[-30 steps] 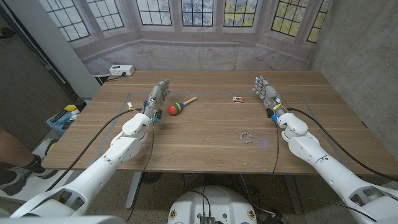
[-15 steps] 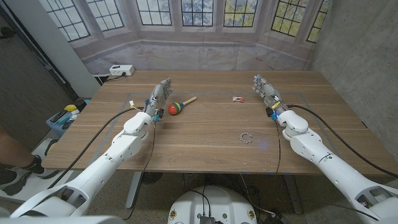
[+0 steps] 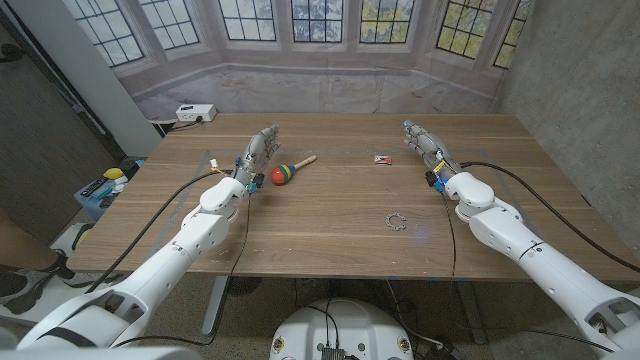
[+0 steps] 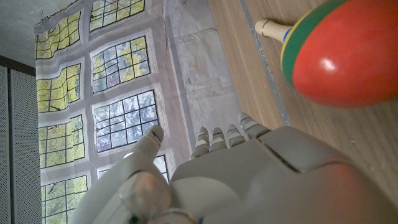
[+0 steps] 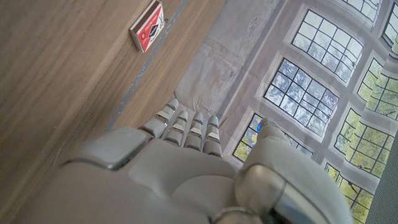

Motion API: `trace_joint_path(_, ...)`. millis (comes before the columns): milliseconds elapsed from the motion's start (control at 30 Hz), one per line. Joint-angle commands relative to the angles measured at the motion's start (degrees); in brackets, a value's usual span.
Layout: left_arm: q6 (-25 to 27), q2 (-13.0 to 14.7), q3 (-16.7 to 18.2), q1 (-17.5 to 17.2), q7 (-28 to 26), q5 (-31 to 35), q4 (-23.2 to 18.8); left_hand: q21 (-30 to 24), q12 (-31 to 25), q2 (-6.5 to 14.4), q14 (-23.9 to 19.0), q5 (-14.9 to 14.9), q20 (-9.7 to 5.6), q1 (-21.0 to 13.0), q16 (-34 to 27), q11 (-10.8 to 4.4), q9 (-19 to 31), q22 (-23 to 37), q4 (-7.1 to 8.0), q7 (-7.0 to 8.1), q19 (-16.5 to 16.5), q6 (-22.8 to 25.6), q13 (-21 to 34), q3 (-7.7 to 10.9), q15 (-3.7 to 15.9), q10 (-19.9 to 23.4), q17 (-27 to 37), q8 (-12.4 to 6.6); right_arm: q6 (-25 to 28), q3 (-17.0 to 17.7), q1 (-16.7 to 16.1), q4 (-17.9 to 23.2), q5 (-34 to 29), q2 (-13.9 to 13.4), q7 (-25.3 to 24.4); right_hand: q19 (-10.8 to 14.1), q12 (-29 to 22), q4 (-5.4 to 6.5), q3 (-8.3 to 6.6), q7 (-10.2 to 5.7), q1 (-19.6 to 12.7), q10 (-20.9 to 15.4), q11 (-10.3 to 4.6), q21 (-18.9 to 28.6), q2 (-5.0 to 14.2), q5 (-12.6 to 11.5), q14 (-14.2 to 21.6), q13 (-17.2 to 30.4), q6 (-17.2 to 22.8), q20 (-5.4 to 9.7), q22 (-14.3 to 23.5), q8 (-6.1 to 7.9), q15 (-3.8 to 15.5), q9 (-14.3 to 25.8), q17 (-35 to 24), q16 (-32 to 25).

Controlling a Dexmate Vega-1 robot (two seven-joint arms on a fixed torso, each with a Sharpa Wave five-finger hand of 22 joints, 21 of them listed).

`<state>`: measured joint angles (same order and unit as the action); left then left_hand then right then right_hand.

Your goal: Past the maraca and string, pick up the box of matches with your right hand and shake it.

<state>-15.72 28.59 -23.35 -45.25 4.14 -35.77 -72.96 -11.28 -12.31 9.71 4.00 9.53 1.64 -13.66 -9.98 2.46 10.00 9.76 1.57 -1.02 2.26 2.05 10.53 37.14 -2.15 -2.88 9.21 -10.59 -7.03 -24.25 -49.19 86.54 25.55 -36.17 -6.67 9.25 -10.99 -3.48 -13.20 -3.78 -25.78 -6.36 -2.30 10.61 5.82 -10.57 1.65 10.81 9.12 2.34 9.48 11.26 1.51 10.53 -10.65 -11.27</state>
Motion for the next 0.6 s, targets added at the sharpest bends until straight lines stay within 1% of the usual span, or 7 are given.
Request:
trace_joint_path(33, -0.69, -0.88, -0.45, 1.09, 0.99, 0.00, 1.96, -0.12, 0.07, -0.03, 0.50, 0.38, -0.23, -0.57, -0.09, -0.04, 0.28, 0.16, -0.37, 0.13, 0.55, 0.30, 0.21, 0.09, -0.15, -0.15, 0.25, -0.07, 7.42, -1.75, 1.54, 5.39, -4.79, -3.61, -1.53, -0.19, 0.07, -1.82, -0.55, 0.48, -2.30, 0.49, -0.20, -0.01, -0.41, -0.02, -0.01, 0.31, 0.53, -0.24, 0.13, 0.22, -0.73, 0.23, -0.03, 0.18)
trace_joint_path(100, -0.78, -1.19, -0.42, 1.13, 0.93, -0.18, 2.32, -0.11, 0.08, -0.03, 0.48, 0.39, -0.22, -0.59, -0.09, -0.08, 0.28, 0.16, -0.40, 0.10, 0.56, 0.32, 0.21, 0.08, -0.16, -0.15, 0.25, -0.07, 9.23, -2.17, 2.02, 6.44, -5.65, -4.27, -1.54, -0.19, 0.04, -2.72, -0.89, 0.61, -3.31, 0.56, -0.14, 0.03, -0.60, -0.13, -0.06, 0.31, 0.54, -0.55, 0.13, 0.24, -1.09, 0.24, -0.03, 0.16)
trace_joint_path(167, -0.73, -1.26, -0.53, 1.22, 0.85, -0.03, 2.51, -0.10, 0.10, -0.03, 0.48, 0.39, -0.21, -0.62, -0.09, -0.07, 0.28, 0.16, -0.45, 0.07, 0.56, 0.31, 0.22, 0.07, -0.16, -0.15, 0.25, -0.06, 10.65, -2.56, 2.53, 7.20, -6.49, -4.74, -1.57, -0.20, 0.05, -3.23, -1.08, 0.49, -3.88, 0.68, -0.16, 0.04, -0.71, -0.20, -0.19, 0.32, 0.53, -0.83, 0.13, 0.25, -1.24, 0.25, -0.03, 0.20)
trace_joint_path(300, -0.52, -1.39, -0.62, 1.30, 0.91, -0.11, 2.71, -0.09, 0.13, -0.03, 0.48, 0.40, -0.21, -0.68, -0.09, -0.08, 0.28, 0.16, -0.54, 0.02, 0.57, 0.33, 0.22, 0.04, -0.15, -0.15, 0.25, -0.06, 11.31, -2.91, 3.28, 7.33, -7.09, -5.03, -0.94, -0.20, 0.01, -4.46, -1.57, 0.51, -5.39, 0.79, 0.06, 0.06, -1.02, -0.30, -0.29, 0.33, 1.14, -1.25, 0.12, 0.51, -1.64, 0.27, -0.04, 0.18)
trace_joint_path(467, -0.38, -1.33, -0.56, 1.10, 0.41, 0.01, 2.64, -0.05, 0.14, -0.08, 0.49, 0.40, -0.18, -0.74, -0.08, -0.06, 0.28, 0.16, -0.65, 0.05, 0.54, 0.28, 0.22, -0.01, -0.20, -0.10, 0.25, -0.02, 13.17, -3.69, 4.36, 7.99, -8.61, -5.62, -0.59, -0.15, 0.03, -5.06, -1.77, 0.58, -6.16, 0.95, 0.13, 0.08, -1.31, -0.26, -0.36, 0.34, 1.25, -1.51, 0.11, 0.56, -1.88, 0.28, -0.04, 0.19)
trace_joint_path(600, -0.14, -1.14, -0.55, 0.90, 0.33, -0.02, 2.28, -0.04, 0.15, -0.12, 0.49, 0.40, -0.17, -0.78, -0.08, 0.12, 0.28, 0.16, -0.73, 0.04, 0.54, 0.29, 0.22, -0.04, -0.25, -0.08, 0.25, -0.02, 15.19, -4.66, 5.39, 8.63, -10.36, -6.10, -0.45, -0.16, 0.00, -5.95, -2.09, 0.69, -7.47, 1.09, 0.08, 0.07, -1.84, -0.14, -0.45, 0.36, 1.81, -1.66, 0.09, 0.82, -1.91, 0.31, -0.05, 0.18)
